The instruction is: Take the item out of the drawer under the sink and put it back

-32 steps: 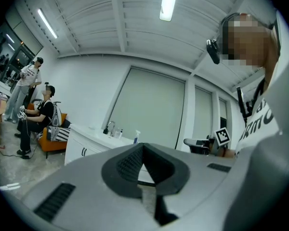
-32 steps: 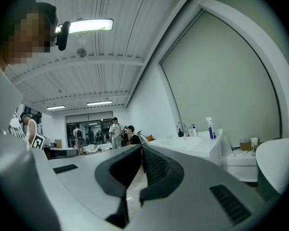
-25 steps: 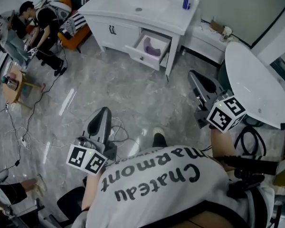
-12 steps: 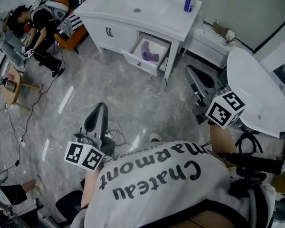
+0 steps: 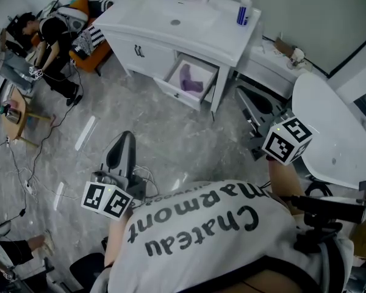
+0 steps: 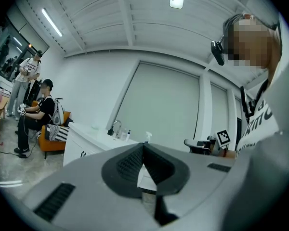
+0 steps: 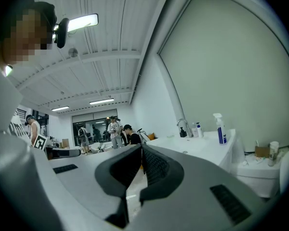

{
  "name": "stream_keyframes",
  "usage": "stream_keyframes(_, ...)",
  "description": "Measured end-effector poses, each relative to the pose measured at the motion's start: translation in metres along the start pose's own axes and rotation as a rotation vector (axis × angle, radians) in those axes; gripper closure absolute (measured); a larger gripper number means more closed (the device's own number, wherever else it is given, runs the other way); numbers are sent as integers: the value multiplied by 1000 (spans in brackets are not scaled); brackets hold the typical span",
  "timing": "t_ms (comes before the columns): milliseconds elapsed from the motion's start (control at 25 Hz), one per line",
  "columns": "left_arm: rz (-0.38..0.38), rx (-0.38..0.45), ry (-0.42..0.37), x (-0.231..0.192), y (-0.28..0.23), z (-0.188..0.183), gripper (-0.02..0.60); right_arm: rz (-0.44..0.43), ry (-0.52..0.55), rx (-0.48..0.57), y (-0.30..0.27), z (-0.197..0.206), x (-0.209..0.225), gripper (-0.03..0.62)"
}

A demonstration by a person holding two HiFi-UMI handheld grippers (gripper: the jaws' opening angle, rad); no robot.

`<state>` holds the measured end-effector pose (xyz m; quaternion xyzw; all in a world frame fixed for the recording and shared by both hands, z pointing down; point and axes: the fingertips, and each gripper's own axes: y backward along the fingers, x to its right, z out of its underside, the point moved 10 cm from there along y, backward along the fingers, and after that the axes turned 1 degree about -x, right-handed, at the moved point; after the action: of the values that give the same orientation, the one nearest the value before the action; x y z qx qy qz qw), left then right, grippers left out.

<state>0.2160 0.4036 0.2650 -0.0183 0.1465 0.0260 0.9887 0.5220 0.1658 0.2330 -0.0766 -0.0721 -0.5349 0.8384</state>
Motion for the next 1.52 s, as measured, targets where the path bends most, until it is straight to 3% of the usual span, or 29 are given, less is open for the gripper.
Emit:
stream_keyframes(400, 0, -47, -6, 1, -28, -5, 572, 1, -99, -11, -11, 10, 21, 582)
stream_keyframes(840, 42, -58, -11, 1, -47, -7, 572, -24, -114, -7, -13, 15, 17, 582)
stream_keyframes(1040, 82, -71, -63, -3, -58, -2, 572, -24, -100, -27, -22, 19, 18, 582)
stream_keyframes(1280, 94, -97, -61, -28, -82, -8, 572, -14, -122, -43, -47, 18, 24, 582)
stream_keyframes(1520, 110, -105, -97, -64, -111, -36, 572, -14, -132, -26, -89, 5, 23, 583)
